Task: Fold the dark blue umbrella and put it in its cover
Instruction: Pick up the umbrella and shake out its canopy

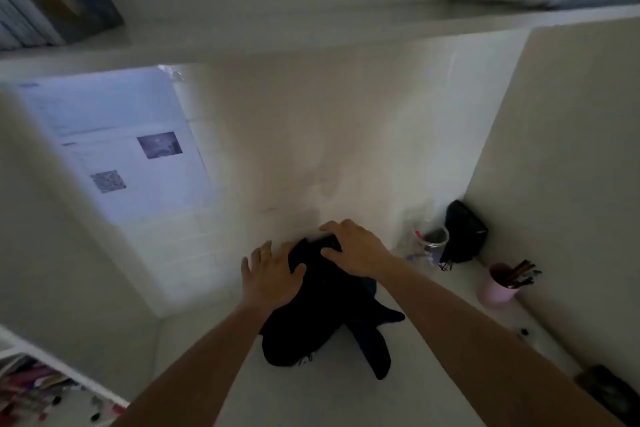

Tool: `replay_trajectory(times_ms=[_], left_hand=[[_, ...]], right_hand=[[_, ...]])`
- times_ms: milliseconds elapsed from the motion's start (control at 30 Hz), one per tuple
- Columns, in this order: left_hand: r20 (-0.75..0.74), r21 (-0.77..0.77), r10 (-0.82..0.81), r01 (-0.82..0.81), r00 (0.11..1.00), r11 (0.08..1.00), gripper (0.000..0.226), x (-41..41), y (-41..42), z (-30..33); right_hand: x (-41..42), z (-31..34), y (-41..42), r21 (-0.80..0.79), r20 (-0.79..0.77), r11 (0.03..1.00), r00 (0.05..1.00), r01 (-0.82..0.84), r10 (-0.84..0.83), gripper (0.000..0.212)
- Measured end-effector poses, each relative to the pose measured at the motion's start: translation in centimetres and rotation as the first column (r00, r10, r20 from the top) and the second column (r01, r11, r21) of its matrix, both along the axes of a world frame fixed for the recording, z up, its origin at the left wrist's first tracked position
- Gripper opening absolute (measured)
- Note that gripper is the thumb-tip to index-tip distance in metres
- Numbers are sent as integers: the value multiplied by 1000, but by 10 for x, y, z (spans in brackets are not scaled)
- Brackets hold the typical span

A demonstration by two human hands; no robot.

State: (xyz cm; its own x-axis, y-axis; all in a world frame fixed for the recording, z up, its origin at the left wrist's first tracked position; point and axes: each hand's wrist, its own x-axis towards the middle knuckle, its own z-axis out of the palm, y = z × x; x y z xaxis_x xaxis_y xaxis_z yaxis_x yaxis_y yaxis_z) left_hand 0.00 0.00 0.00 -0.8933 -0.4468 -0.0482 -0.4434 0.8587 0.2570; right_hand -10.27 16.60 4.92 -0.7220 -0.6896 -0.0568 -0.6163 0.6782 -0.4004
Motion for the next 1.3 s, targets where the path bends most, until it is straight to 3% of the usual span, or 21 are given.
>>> replay_trajectory(times_ms=[133, 233, 467, 600, 733, 867, 967, 1133, 1233, 1300], left_hand=[[-16, -22, 15, -16, 1000, 1000, 63, -23, -15, -56], [-58, -24, 10, -12, 998, 1000, 62, -43, -26, -101], [-281, 43, -82, 98, 956, 994, 56, -31, -26, -165], [-441, -84, -235, 221, 866, 972, 55, -3, -9, -194], [-542, -221, -378, 307, 751, 926, 51, 29, 16, -217], [-506, -312, -505, 398, 699, 863, 43, 68, 50, -242], [-409, -352, -550, 430, 728, 831, 46, 100, 69, -269], [-227, -288, -606, 542, 763, 790, 29, 162, 93, -287], [-393, -344, -570, 460, 722, 819, 29, 183, 105, -273], [-547, -410, -544, 363, 636, 837, 16, 183, 112, -266]], right_hand=[[-31, -47, -26, 42, -24, 997, 997, -70, 71, 50], [-42, -86, -31, 45, -133, 996, 987, -82, 87, 48], [-13, -128, 12, -157, -324, 986, 946, -55, 1, 26], [37, -159, 61, -227, -383, 974, 920, -3, -87, 19], [85, -208, 107, -136, -402, 989, 909, 62, -112, 25], [122, -269, 137, -115, -403, 986, 902, 121, -157, 28], [140, -309, 149, -123, -419, 974, 880, 188, -223, 29], [176, -339, 167, -124, -353, 937, 868, 328, -350, 32], [191, -335, 169, -194, -290, 895, 848, 401, -443, 32], [198, -331, 163, -312, -314, 842, 789, 440, -529, 27]])
